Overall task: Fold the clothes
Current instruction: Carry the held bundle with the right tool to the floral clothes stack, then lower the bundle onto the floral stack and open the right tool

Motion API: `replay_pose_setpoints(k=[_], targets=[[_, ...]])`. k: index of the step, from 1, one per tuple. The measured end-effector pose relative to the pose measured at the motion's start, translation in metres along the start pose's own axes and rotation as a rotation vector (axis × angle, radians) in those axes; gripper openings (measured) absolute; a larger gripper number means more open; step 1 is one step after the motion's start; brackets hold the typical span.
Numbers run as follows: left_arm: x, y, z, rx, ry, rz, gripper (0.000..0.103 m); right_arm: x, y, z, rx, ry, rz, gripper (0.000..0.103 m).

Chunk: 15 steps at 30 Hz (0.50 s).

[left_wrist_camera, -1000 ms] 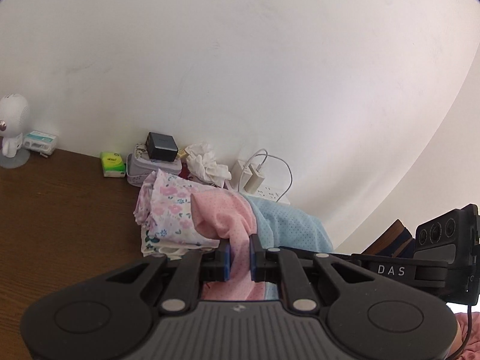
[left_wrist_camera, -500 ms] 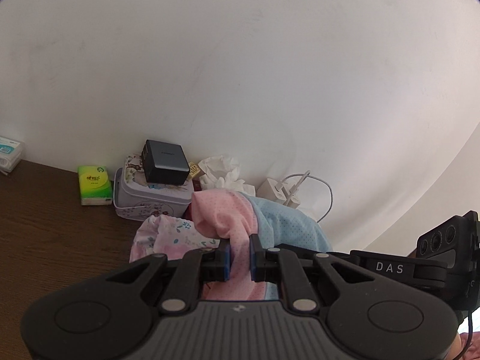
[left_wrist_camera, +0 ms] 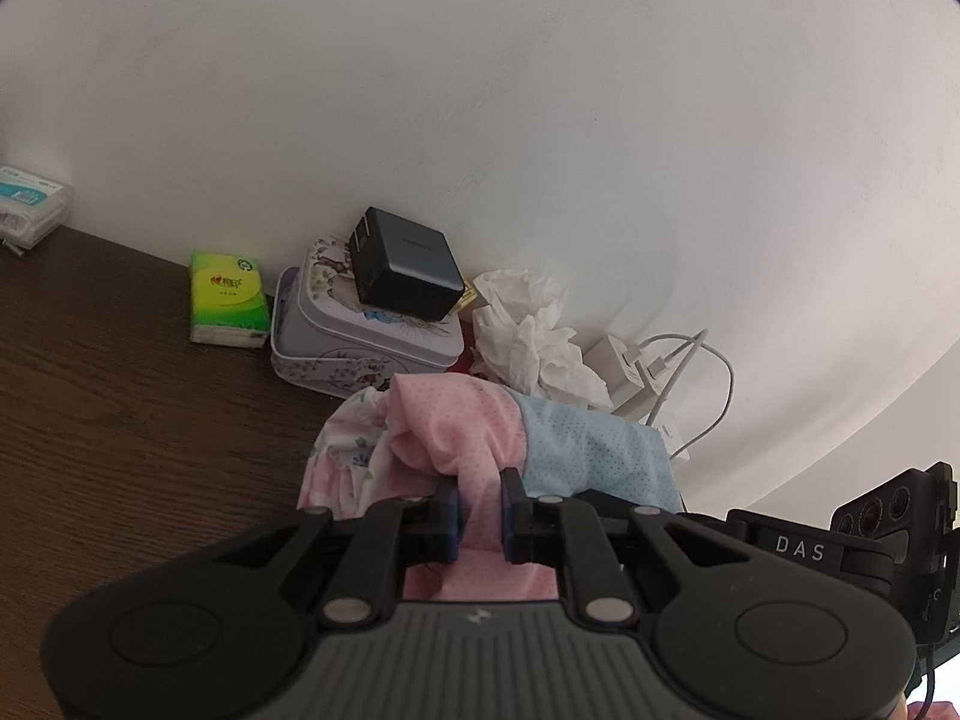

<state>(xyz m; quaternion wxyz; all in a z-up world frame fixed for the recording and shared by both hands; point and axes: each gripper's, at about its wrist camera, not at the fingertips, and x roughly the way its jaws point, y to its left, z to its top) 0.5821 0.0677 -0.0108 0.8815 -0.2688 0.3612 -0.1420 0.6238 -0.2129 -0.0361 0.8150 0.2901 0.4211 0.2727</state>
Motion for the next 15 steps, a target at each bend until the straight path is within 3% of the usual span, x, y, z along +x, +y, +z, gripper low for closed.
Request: replay_pose_setpoints(k=[2, 4, 6, 9, 12, 15], targets=[[-0.008, -0.002, 0.002, 0.010, -0.022, -0.026, 0.026, -0.010, 0.003, 0.003, -0.017, -0.032, -0.007, 0.053], [-0.016, -0.007, 0.005, 0.031, -0.042, -0.029, 0.046, -0.020, 0.010, 0.006, -0.059, -0.050, -0.026, 0.054], [-0.027, -0.013, 0.006, 0.065, -0.092, 0.010, 0.053, -0.032, 0.015, 0.009, -0.087, -0.073, -0.042, 0.058], [-0.044, -0.031, 0.001, 0.202, -0.196, 0.061, 0.049, -0.052, 0.033, 0.007, -0.193, -0.162, -0.138, 0.060], [-0.047, -0.055, -0.010, 0.329, -0.249, 0.091, 0.033, -0.056, 0.057, -0.004, -0.352, -0.229, -0.224, 0.059], [-0.032, -0.061, -0.018, 0.347, -0.210, 0.123, 0.010, -0.040, 0.076, -0.017, -0.473, -0.221, -0.247, 0.033]])
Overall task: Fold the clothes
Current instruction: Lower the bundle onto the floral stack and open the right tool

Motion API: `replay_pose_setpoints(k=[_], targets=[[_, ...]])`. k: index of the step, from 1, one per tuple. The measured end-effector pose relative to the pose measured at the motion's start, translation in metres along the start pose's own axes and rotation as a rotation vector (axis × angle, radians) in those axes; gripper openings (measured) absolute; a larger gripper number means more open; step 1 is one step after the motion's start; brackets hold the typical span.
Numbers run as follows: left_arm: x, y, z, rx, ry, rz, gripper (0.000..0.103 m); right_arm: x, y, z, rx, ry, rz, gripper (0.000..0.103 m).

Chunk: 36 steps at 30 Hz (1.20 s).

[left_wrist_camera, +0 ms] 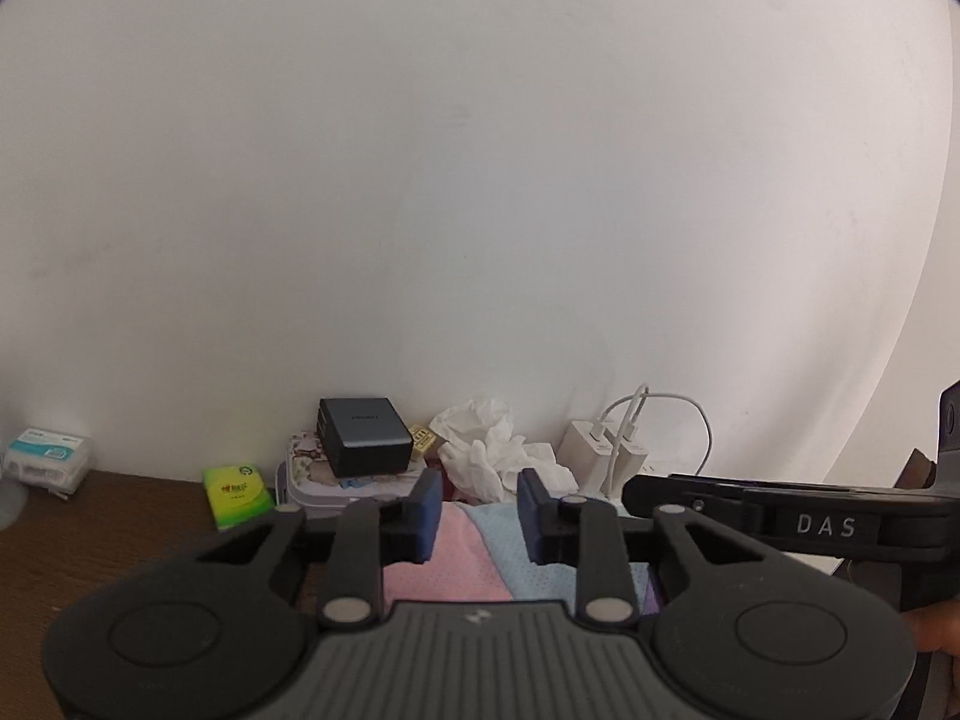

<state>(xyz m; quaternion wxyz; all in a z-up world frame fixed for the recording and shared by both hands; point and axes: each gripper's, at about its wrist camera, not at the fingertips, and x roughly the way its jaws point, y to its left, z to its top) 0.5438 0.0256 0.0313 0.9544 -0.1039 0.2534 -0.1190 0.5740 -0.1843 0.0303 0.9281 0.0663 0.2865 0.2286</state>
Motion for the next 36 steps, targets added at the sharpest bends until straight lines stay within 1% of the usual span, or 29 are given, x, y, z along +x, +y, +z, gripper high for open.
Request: replay_pose_setpoints(k=[1, 2, 4, 6, 9, 15, 18, 20, 21, 22, 23, 24, 25, 26, 27, 29, 31, 36], targets=[[0.006, -0.002, -0.003, 0.002, 0.019, 0.012, 0.010, 0.007, 0.008, -0.003, -0.020, 0.017, 0.000, 0.027], [0.012, -0.005, -0.006, 0.003, 0.039, 0.024, 0.009, 0.013, 0.012, -0.006, -0.032, 0.033, -0.003, 0.023], [0.020, 0.000, -0.015, -0.021, 0.069, 0.015, 0.006, 0.025, 0.019, -0.015, -0.057, 0.056, -0.020, 0.023], [0.028, 0.003, -0.020, -0.034, 0.083, 0.022, 0.006, 0.036, 0.023, -0.024, -0.078, 0.071, -0.041, 0.023], [0.036, 0.008, -0.030, -0.046, 0.094, 0.020, 0.006, 0.043, 0.020, -0.035, -0.071, 0.083, -0.047, 0.023], [0.042, 0.011, -0.036, -0.050, 0.092, 0.022, 0.006, 0.047, 0.017, -0.046, -0.050, 0.073, -0.045, 0.023], [0.035, 0.008, -0.032, -0.039, 0.075, 0.025, 0.005, 0.044, 0.020, -0.043, -0.063, 0.064, -0.051, 0.025], [0.025, 0.005, -0.025, -0.028, 0.049, 0.027, 0.008, 0.037, 0.021, -0.039, -0.053, 0.043, -0.039, 0.031], [0.019, 0.005, -0.021, -0.030, 0.035, 0.029, 0.013, 0.031, 0.020, -0.036, -0.039, 0.030, -0.042, 0.034], [0.012, 0.006, -0.018, -0.037, 0.020, 0.040, 0.018, 0.025, 0.018, -0.033, -0.025, 0.018, -0.045, 0.045], [0.006, 0.007, -0.015, -0.042, 0.008, 0.061, 0.032, 0.019, 0.017, -0.030, -0.012, 0.006, -0.048, 0.059], [0.000, 0.008, -0.013, -0.044, 0.001, 0.082, 0.050, 0.014, 0.014, -0.027, -0.001, -0.001, -0.051, 0.066], [-0.006, 0.009, -0.010, -0.045, -0.005, 0.103, 0.065, 0.008, 0.011, -0.026, 0.010, -0.003, -0.053, 0.079], [-0.011, 0.010, -0.010, -0.041, -0.012, 0.108, 0.070, 0.003, 0.009, -0.025, 0.014, -0.006, -0.051, 0.088], [-0.017, 0.010, -0.010, -0.037, -0.019, 0.111, 0.074, -0.002, 0.010, -0.026, 0.008, -0.009, -0.049, 0.090], [-0.028, 0.008, -0.011, -0.016, -0.024, 0.123, 0.077, -0.013, 0.020, -0.028, -0.029, -0.013, -0.060, 0.097], [-0.044, 0.003, -0.014, 0.006, -0.035, 0.146, 0.091, -0.025, 0.032, -0.032, -0.069, -0.019, -0.076, 0.103], [-0.084, -0.007, -0.025, 0.038, -0.056, 0.199, 0.103, -0.058, 0.065, -0.045, -0.139, -0.022, -0.108, 0.103]])
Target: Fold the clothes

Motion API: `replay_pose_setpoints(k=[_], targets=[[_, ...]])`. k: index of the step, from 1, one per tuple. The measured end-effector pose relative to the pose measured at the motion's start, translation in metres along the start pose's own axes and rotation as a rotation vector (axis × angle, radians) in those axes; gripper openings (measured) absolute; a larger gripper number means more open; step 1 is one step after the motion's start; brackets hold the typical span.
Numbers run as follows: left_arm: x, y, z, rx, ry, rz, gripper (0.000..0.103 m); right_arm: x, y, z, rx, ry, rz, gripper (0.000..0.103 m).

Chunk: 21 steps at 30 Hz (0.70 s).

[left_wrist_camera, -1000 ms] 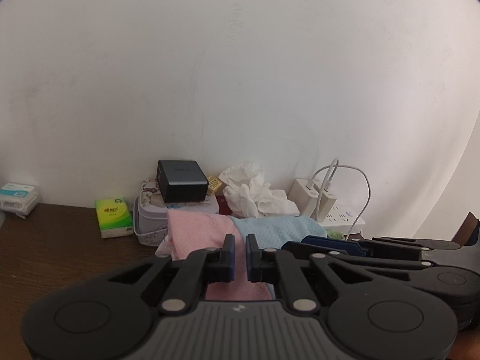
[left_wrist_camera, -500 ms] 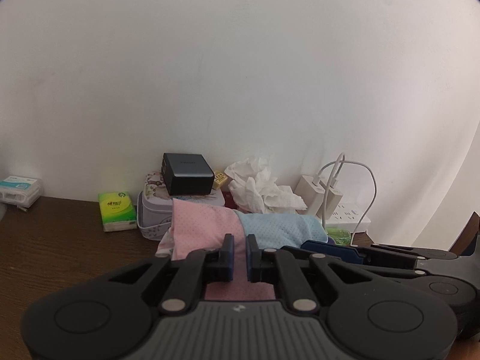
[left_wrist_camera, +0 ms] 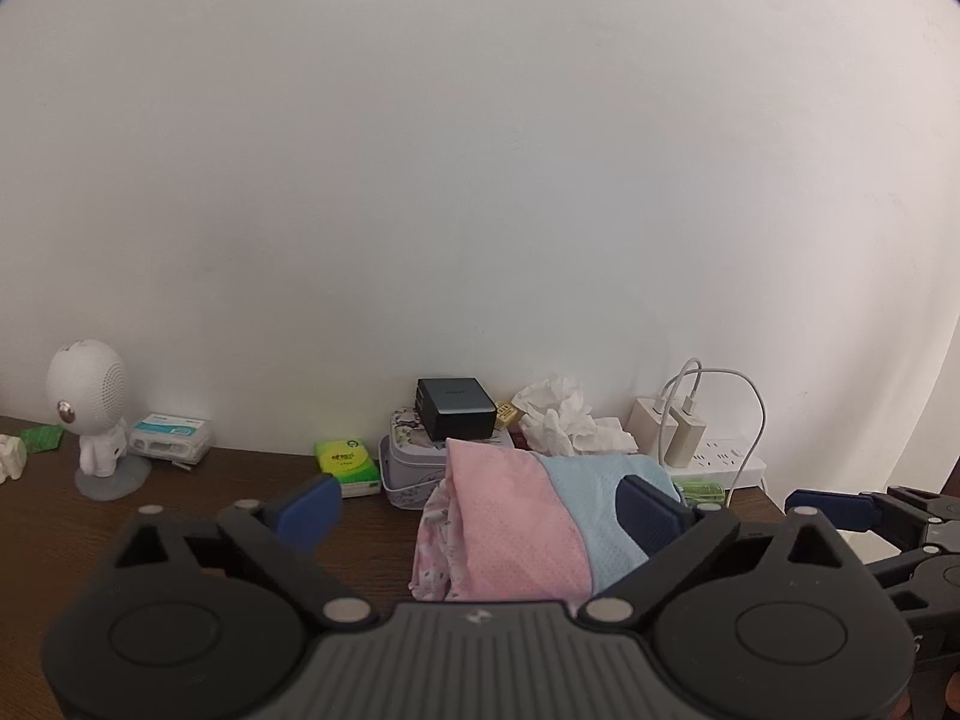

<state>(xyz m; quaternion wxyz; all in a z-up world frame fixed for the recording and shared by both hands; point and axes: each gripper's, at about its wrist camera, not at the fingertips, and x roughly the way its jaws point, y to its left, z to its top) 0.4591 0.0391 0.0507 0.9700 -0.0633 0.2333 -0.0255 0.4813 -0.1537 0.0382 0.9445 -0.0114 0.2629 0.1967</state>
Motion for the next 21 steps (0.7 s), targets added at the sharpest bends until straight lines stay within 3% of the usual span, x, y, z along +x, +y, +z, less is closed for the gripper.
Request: replay_pose_setpoints(k=[9, 21], targets=[[-0.068, -0.005, -0.037, -0.008, 0.039, 0.050, 0.103, -0.062, 0.024, -0.029, -0.021, 0.026, -0.025, 0.103], [-0.163, -0.005, -0.108, -0.012, 0.113, 0.060, 0.103, -0.146, 0.052, -0.102, -0.024, 0.082, -0.034, 0.103]])
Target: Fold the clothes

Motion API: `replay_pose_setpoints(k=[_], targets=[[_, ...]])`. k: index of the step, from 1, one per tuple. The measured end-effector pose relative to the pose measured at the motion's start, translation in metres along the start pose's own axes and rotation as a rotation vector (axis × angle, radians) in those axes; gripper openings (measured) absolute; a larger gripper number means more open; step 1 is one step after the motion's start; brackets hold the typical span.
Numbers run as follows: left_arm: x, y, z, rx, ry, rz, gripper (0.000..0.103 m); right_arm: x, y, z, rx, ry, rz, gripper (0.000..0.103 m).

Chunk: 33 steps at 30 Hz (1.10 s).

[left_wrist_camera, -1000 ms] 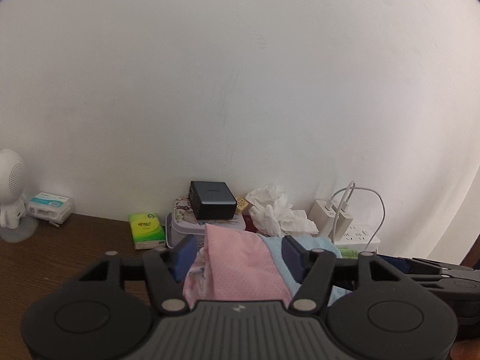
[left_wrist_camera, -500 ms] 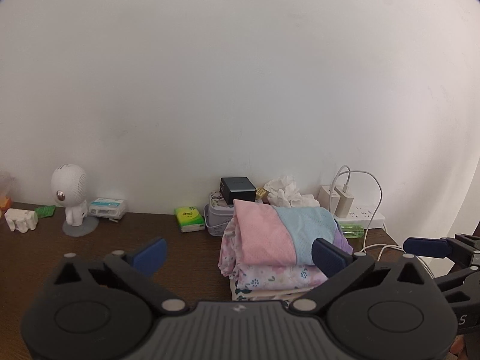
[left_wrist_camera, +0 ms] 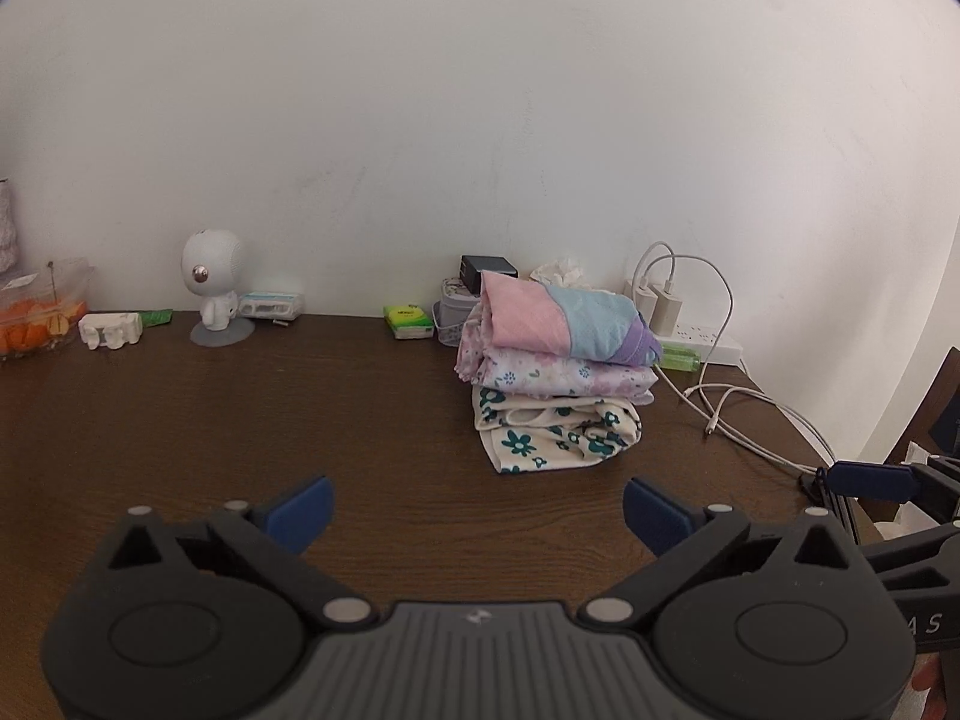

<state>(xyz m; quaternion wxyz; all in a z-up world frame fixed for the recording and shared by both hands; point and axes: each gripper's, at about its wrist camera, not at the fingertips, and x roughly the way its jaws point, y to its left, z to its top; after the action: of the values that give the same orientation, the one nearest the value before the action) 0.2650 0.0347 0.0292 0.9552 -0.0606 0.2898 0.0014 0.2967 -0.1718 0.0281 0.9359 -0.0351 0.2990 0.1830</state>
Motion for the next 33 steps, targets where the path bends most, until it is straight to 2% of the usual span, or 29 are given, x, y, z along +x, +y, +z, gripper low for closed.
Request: replay_pose_setpoints(k=[7, 13, 17, 24, 27, 33], targets=[[-0.052, 0.003, -0.062, 0.011, 0.025, -0.002, 0.103, -0.048, 0.016, -0.061, -0.020, 0.021, 0.003, 0.103], [-0.086, 0.004, -0.108, 0.003, 0.063, -0.037, 0.103, -0.084, 0.029, -0.107, -0.014, 0.037, 0.050, 0.103], [-0.112, 0.004, -0.136, -0.017, 0.063, -0.024, 0.103, -0.109, 0.038, -0.132, -0.004, 0.038, 0.059, 0.103], [-0.155, -0.001, -0.173, -0.005, 0.080, -0.032, 0.103, -0.149, 0.058, -0.168, -0.006, 0.037, 0.094, 0.103], [-0.170, -0.005, -0.183, 0.014, 0.064, -0.028, 0.103, -0.164, 0.065, -0.180, -0.013, 0.037, 0.087, 0.103], [-0.190, -0.014, -0.193, 0.047, 0.048, 0.045, 0.103, -0.184, 0.068, -0.196, 0.013, 0.026, 0.056, 0.103]])
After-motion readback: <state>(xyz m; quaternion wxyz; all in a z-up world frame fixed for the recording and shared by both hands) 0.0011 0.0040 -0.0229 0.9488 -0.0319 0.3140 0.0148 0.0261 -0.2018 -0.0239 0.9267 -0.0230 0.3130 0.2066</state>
